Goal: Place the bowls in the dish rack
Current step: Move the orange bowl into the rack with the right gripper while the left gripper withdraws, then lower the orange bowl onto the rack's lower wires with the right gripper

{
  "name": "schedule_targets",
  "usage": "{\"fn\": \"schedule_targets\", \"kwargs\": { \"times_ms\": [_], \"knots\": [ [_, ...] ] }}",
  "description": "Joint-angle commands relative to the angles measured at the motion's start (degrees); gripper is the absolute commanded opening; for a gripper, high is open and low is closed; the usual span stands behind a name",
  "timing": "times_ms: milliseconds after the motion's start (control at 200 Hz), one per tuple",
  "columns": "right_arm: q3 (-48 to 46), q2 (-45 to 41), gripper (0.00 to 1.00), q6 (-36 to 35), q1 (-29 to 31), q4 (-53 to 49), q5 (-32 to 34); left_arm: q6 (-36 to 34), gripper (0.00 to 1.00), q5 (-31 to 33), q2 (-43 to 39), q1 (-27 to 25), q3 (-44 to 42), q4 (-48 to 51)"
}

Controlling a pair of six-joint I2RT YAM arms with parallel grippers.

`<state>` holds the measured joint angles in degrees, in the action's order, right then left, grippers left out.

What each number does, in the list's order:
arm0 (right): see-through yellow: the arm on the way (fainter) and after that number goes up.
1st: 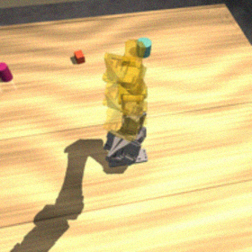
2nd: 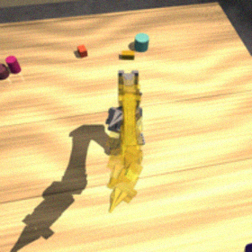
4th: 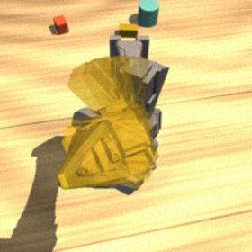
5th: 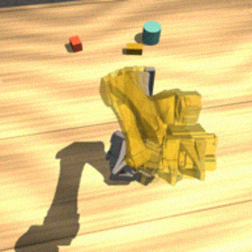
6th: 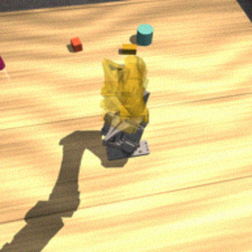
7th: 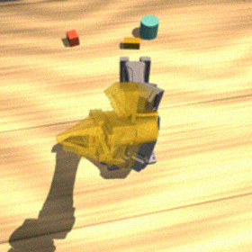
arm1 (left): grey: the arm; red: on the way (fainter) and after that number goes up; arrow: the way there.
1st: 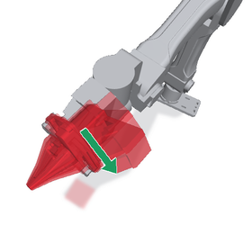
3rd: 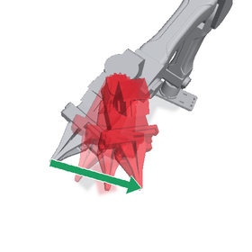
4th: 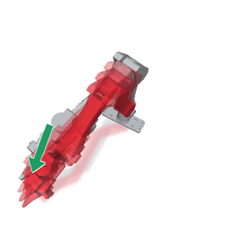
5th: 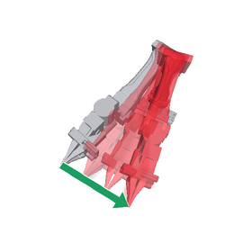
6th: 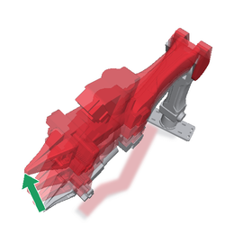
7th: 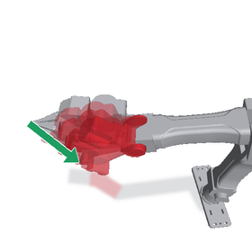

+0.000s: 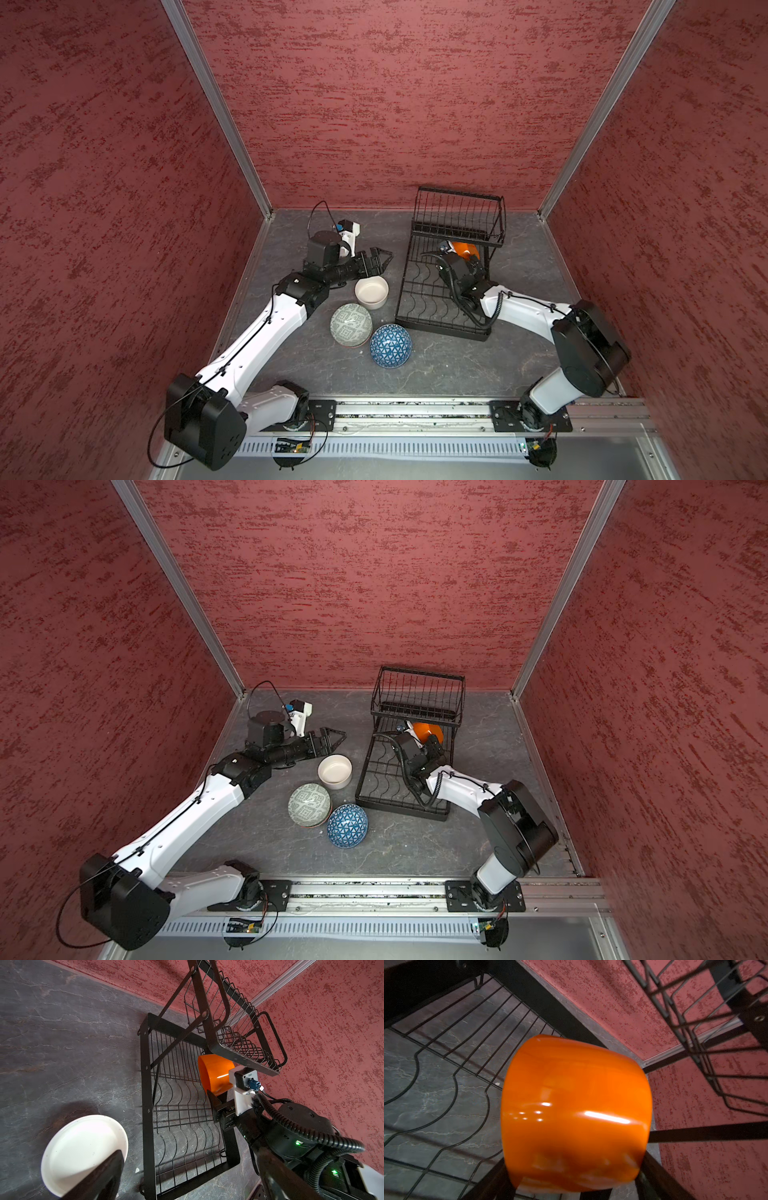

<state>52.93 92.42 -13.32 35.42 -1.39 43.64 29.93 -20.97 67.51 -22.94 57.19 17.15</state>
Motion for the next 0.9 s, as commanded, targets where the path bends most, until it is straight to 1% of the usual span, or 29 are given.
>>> {"fn": "schedule_targets", "kwargs": {
  "times_ms": [0,110,245,331,366,386,431,536,691,897],
  "knots": [
    [0.8,2.0,0.79,-5.3,0.3,6.9,5.1,-0.9,1.00,-0.7,-1.0,0.9,-0.8,0.7],
    [0.8,4.8,0.79,-9.5,0.2,9.9,6.9,-0.8,1.00,-1.1,-1.2,1.5,-1.0,0.6],
    [0.6,8.1,0.80,-16.2,0.3,16.4,9.8,-1.0,1.00,-1.5,-1.3,2.1,-1.1,0.7],
    [0.8,9.8,0.80,-19.5,0.2,19.7,10.8,-1.0,1.00,-1.7,-1.4,2.5,-1.2,0.9],
    [0.8,10.4,0.80,-19.8,0.2,21.0,11.1,-1.0,1.00,-1.8,-1.4,2.6,-1.3,0.9],
    [0.9,10.7,0.80,-21.9,0.2,21.9,11.3,-1.0,1.00,-1.8,-1.5,2.7,-1.4,0.9],
    [0.6,11.3,0.81,-23.5,0.1,23.9,11.7,-1.1,1.00,-1.9,-1.7,2.9,-1.6,0.9],
    [0.9,12.2,0.84,-25.4,-0.1,25.8,11.2,-1.1,1.00,-2.1,-1.9,3.4,-1.8,1.1],
    [1.4,14.2,0.86,-29.1,-1.3,29.1,11.1,-1.1,1.00,-2.6,-1.9,4.0,-2.1,0.8],
    [2.6,15.2,0.87,-28.0,-3.5,27.8,9.1,-1.1,1.00,-3.1,-1.7,4.3,-2.5,0.4]
  ]
}}
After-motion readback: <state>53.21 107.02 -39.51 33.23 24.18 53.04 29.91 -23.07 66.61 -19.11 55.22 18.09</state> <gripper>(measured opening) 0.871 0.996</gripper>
